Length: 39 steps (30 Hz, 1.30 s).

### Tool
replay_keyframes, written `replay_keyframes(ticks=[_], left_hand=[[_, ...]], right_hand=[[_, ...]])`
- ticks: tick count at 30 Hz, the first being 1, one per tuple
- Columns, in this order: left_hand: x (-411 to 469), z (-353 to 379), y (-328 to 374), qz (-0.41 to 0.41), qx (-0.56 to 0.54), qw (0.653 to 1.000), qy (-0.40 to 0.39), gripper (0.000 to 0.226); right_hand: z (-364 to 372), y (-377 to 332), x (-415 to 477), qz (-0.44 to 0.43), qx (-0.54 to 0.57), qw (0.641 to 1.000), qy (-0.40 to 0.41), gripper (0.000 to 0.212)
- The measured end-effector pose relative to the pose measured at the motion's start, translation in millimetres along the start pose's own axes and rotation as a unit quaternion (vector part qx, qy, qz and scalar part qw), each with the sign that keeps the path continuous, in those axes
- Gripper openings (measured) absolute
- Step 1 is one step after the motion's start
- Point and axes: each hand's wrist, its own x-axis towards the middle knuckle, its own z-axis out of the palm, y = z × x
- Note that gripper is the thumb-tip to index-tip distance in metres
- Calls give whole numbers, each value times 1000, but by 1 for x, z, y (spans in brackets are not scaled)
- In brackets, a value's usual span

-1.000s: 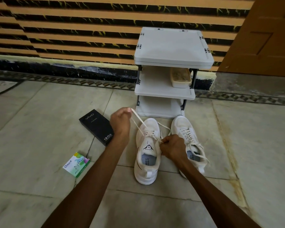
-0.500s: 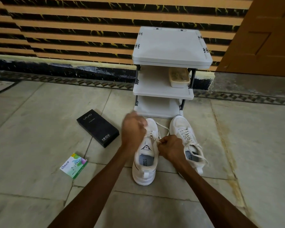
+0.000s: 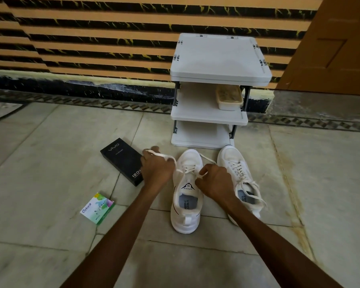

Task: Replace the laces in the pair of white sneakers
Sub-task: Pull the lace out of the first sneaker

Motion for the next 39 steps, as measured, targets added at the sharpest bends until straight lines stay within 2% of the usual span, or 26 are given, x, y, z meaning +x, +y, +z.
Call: replay_keyframes(ticks=[2, 5, 7, 12, 14, 15, 17, 19, 20, 22, 24, 25, 27, 30, 32, 33, 34, 35, 36, 37, 38, 39], left_hand=[[-12, 6, -6, 32, 49, 997, -46, 48], [-22, 15, -12, 47, 92, 983, -150, 44], [-26, 19, -15, 61, 100, 980, -160, 48], [-30, 29, -21, 139, 110, 984, -18, 64], [-30, 32, -26, 153, 89, 984, 13, 64], [-27, 32, -29, 138, 53, 989, 15, 62], [-18, 30, -36, 44, -67, 997, -5, 57], [-12, 27, -42, -60, -173, 982, -46, 61], [-10, 25, -44, -74, -185, 978, -61, 63], [-10, 25, -45, -46, -177, 980, -75, 65], [-12, 25, -44, 5, -139, 987, -75, 66], [-12, 24, -43, 27, -117, 990, -71, 67], [-14, 25, -41, 55, -85, 993, -61, 67], [-16, 23, -38, 77, -61, 994, -54, 66], [-16, 22, -38, 85, -55, 993, -55, 64], [-16, 22, -39, 85, -56, 993, -56, 63], [-16, 21, -39, 83, -57, 993, -56, 62], [-16, 21, -39, 81, -58, 993, -56, 61], [-17, 21, -39, 81, -56, 994, -55, 61], [-17, 22, -39, 82, -53, 994, -52, 60], [-17, 22, -39, 82, -51, 994, -50, 60], [-18, 22, -39, 85, -49, 994, -48, 59]], right_hand=[[1, -5, 3, -32, -61, 998, -8, 24], [6, -4, 2, -53, -87, 995, -1, 26], [9, 1, 1, -63, -78, 995, 17, 23], [17, 13, -2, -90, -27, 995, 35, 20], [19, 19, -7, -93, 5, 995, 44, 19], [20, 22, -8, -78, 31, 995, 54, 17], [20, 28, -9, 4, 140, 988, 64, 16], [19, 29, -9, 87, 223, 969, 57, 16], [19, 26, -8, 99, 219, 969, 51, 15], [18, 14, -6, 59, 122, 990, 49, 13], [16, -1, -4, -40, -18, 998, 33, 37], [16, -8, -2, -90, -84, 992, 21, 48], [18, -18, -1, -165, -199, 966, -10, 55], [24, -20, 1, -176, -224, 957, -54, 53], [25, -16, 5, -167, -155, 972, -55, 42], [25, -14, 7, -121, -55, 990, -42, 31], [22, -13, 10, -29, 97, 995, -20, 23], [19, -14, 14, 96, 276, 956, -8, 24], [16, -13, 18, 209, 421, 883, -15, 27], [14, -10, 23, 274, 502, 820, -24, 27], [14, -7, 26, 297, 521, 800, -31, 24], [15, -7, 27, 288, 501, 816, -32, 18]])
